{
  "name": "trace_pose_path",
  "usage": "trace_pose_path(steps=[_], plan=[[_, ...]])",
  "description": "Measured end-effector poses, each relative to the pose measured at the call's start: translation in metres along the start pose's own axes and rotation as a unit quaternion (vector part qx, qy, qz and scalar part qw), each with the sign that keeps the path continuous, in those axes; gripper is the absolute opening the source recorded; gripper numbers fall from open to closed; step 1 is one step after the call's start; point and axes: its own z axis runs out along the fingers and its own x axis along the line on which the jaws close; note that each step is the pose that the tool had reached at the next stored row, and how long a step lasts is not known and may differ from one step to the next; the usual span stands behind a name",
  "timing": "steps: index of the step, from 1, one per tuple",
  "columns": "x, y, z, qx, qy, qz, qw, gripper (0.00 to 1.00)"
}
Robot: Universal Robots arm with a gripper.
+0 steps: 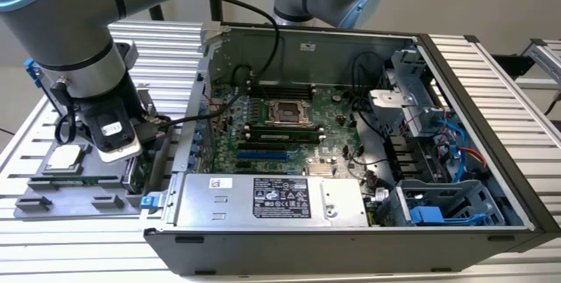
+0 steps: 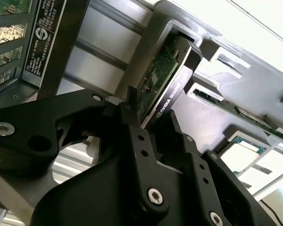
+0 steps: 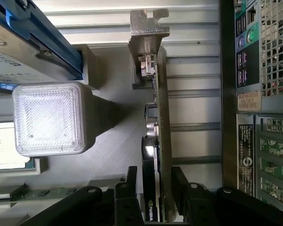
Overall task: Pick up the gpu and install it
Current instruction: 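Pick up the gpu and move the gpu toward the slot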
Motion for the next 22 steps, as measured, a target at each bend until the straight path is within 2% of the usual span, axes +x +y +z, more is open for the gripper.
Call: trace_pose_path(steps=[20, 21, 22], plan=[[0.0011, -0.0001, 0.0024, 0.0000, 0.0001, -0.001, 1.0000, 1.00], [0.0011, -0.0001, 0.0024, -0.0001, 0.0001, -0.001, 1.0000, 0.00], [0.0012, -0.0002, 0.0024, 0.0000, 0.0001, -0.001, 1.0000, 0.00]])
